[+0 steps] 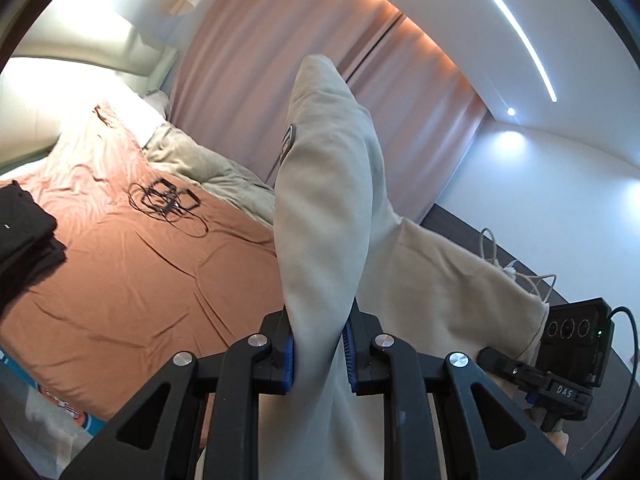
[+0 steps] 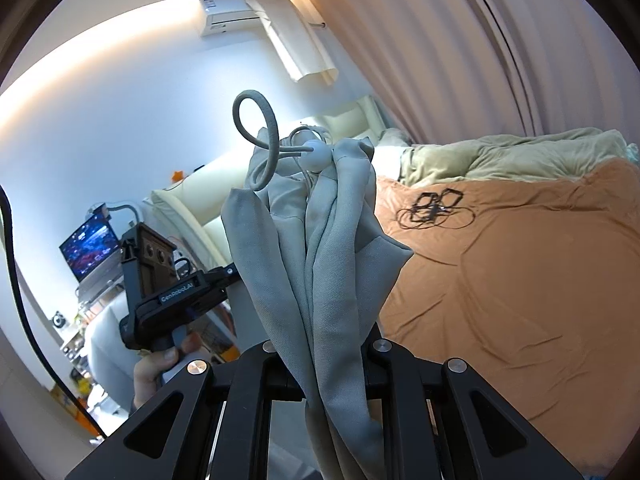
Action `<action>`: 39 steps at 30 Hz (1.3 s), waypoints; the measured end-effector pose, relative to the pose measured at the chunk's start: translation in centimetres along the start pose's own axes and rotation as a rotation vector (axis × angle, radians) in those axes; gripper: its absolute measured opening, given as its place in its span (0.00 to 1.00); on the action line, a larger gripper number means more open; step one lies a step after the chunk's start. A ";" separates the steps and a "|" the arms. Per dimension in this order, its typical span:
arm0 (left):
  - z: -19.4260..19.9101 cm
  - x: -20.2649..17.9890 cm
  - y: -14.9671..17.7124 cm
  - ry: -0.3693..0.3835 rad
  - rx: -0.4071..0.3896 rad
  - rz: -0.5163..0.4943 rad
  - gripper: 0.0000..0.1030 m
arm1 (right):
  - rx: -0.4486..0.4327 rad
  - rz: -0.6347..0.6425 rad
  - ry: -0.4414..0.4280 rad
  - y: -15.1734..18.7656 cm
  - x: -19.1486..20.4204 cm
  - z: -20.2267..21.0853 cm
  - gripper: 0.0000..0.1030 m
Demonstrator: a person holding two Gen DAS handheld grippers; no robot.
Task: Fold large clothes
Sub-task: 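Carry the folded garment with both grippers toward the black garment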
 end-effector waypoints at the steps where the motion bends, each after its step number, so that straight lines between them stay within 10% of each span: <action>1: 0.8 0.2 -0.2 -0.001 -0.013 -0.001 0.20 | 0.002 0.007 -0.002 0.2 0.6 -0.2 0.13; 39: 9.0 28.8 -2.4 -0.204 -0.181 0.173 0.12 | 0.227 0.124 -0.161 2.1 11.8 -28.0 0.13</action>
Point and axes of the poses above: each gripper's, at about its wrist camera, not at the fingertips, and z roughly against the way its jaws point, x to its left, y to its underside, the point moved 3 cm from there along -z, roughly the way its jaws point, and after that the axes turned 12 degrees about -z, right-handed, at the moved point
